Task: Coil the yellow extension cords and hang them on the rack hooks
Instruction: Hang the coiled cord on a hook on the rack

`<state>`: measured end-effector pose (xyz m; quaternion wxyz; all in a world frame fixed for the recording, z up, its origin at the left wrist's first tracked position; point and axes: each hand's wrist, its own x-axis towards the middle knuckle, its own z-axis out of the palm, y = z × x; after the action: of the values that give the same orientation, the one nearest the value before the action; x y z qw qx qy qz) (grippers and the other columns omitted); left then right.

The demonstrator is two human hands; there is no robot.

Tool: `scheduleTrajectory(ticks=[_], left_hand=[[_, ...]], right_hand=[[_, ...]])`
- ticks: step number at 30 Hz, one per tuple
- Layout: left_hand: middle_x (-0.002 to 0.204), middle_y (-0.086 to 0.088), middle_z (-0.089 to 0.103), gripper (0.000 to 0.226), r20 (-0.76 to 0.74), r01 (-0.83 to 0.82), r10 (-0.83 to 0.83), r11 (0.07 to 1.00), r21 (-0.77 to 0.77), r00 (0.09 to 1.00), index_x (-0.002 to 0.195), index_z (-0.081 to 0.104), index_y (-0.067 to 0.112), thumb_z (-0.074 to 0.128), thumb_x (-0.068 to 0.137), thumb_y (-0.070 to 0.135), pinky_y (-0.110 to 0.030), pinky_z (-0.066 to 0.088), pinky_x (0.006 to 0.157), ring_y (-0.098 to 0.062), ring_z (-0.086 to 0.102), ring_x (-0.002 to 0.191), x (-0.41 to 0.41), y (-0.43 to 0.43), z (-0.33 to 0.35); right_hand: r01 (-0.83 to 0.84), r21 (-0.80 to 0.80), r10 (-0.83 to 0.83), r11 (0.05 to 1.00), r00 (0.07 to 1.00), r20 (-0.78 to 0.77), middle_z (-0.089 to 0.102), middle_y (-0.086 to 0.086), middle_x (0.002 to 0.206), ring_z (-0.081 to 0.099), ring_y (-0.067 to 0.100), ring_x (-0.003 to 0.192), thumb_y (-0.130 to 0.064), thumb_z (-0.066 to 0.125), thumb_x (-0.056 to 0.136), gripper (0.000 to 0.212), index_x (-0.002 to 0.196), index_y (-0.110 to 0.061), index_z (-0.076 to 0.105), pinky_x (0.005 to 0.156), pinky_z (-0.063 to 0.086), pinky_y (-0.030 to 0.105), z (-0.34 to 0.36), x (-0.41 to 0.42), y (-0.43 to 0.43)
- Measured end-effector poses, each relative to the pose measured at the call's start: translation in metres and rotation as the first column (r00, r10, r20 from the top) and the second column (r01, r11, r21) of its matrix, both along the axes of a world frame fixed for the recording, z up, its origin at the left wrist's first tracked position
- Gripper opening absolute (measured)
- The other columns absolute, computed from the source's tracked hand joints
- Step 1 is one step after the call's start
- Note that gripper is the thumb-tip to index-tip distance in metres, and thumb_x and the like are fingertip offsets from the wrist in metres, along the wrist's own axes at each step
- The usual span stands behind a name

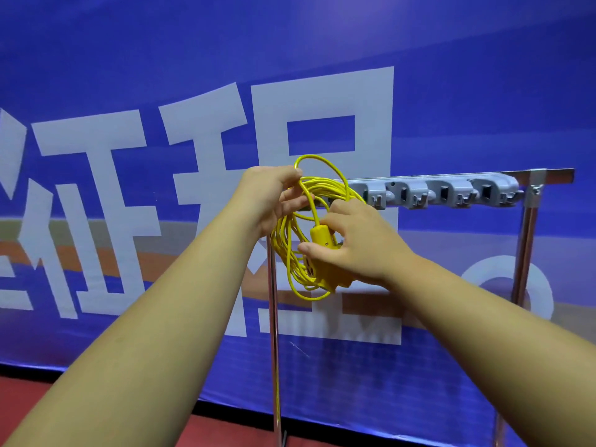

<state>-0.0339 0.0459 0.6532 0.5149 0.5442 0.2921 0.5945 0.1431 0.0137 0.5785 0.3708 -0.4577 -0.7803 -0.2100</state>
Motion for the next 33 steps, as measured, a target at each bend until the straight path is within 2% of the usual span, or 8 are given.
scheduleTrajectory(ticks=[5,10,15,20,25,28,30,33], left_hand=[[0.088,-0.018,0.06,0.02,0.063,-0.071,0.074,0.996,-0.046,0.995,0.113,0.058,-0.011,0.061,0.094,-0.004,-0.039,0.063,0.064,-0.029,0.073,0.07,0.007,-0.004,0.012],[0.097,-0.019,0.06,0.028,0.08,-0.146,0.154,0.985,-0.093,0.985,0.122,0.055,-0.008,0.057,0.094,-0.005,-0.04,0.065,0.068,-0.028,0.073,0.081,0.004,0.0,0.012],[0.099,-0.015,0.066,0.019,-0.042,-0.163,0.162,0.986,-0.021,0.986,0.116,0.065,-0.003,0.061,0.099,0.004,-0.043,0.066,0.08,-0.026,0.074,0.089,0.002,0.007,0.011],[0.115,-0.009,0.075,0.029,-0.306,-0.127,0.16,0.984,0.126,0.938,0.121,0.073,0.012,0.053,0.1,0.008,-0.029,0.062,0.078,-0.02,0.071,0.091,0.002,0.007,0.01],[0.098,-0.002,0.074,0.025,-0.578,-0.239,0.416,0.902,0.359,0.702,0.1,0.072,0.026,0.054,0.089,0.012,-0.044,0.065,0.078,-0.02,0.074,0.088,0.003,0.005,-0.008],[0.097,-0.017,0.072,0.017,-0.569,-0.075,0.133,0.989,0.123,0.812,0.095,0.065,0.012,0.049,0.097,0.013,-0.057,0.061,0.091,-0.033,0.074,0.088,0.005,-0.01,-0.017],[0.115,-0.019,0.073,0.037,-0.423,0.178,-0.189,0.982,-0.066,0.886,0.112,0.068,0.01,0.046,0.1,0.037,-0.06,0.058,0.095,-0.039,0.074,0.099,0.002,-0.017,-0.023],[0.127,-0.017,0.071,0.064,-0.372,0.376,-0.366,0.925,-0.05,0.853,0.134,0.065,0.016,0.048,0.098,0.066,-0.052,0.059,0.091,-0.036,0.072,0.108,-0.007,-0.021,-0.029]], right_hand=[[-0.039,-0.196,-0.024,0.98,0.95,-0.311,0.064,-0.007,0.091,0.062,0.015,0.086,-0.065,0.069,0.082,0.04,0.086,-0.025,0.064,0.081,0.055,0.04,0.004,-0.002,-0.006],[-0.032,-0.264,-0.106,0.964,0.865,-0.49,0.067,-0.014,0.085,0.063,-0.013,0.064,-0.044,0.082,0.085,0.029,0.1,-0.026,0.064,0.05,0.041,0.009,0.02,0.009,-0.012],[0.025,-0.271,-0.154,0.962,0.871,-0.466,0.067,-0.011,0.087,0.064,-0.002,0.067,-0.049,0.084,0.082,0.033,0.096,-0.024,0.069,0.047,0.042,0.013,0.037,0.014,-0.012],[-0.131,-0.354,-0.154,0.926,0.725,-0.672,0.074,-0.004,0.073,0.066,0.014,0.065,-0.06,0.082,0.079,0.04,0.087,-0.022,0.076,0.056,0.051,0.027,0.042,0.013,-0.007],[-0.146,-0.364,-0.186,0.92,0.653,-0.734,0.071,0.004,0.07,0.065,0.021,0.063,-0.059,0.076,0.084,0.045,0.084,-0.015,0.077,0.066,0.052,0.035,0.044,0.007,-0.006],[-0.284,-0.35,-0.143,0.893,0.559,-0.817,0.068,0.009,0.077,0.07,0.02,0.058,-0.048,0.076,0.087,0.038,0.089,-0.011,0.074,0.065,0.064,0.038,0.048,0.0,-0.011],[-0.371,-0.336,-0.109,0.866,0.516,-0.85,0.074,0.018,0.091,0.078,0.024,0.07,-0.042,0.075,0.09,0.031,0.088,-0.011,0.074,0.072,0.067,0.043,0.052,-0.004,-0.012],[-0.339,-0.354,-0.157,0.872,0.491,-0.857,0.08,0.014,0.085,0.08,0.029,0.075,-0.06,0.076,0.081,0.053,0.09,-0.008,0.076,0.08,0.066,0.049,0.057,-0.009,-0.008]])
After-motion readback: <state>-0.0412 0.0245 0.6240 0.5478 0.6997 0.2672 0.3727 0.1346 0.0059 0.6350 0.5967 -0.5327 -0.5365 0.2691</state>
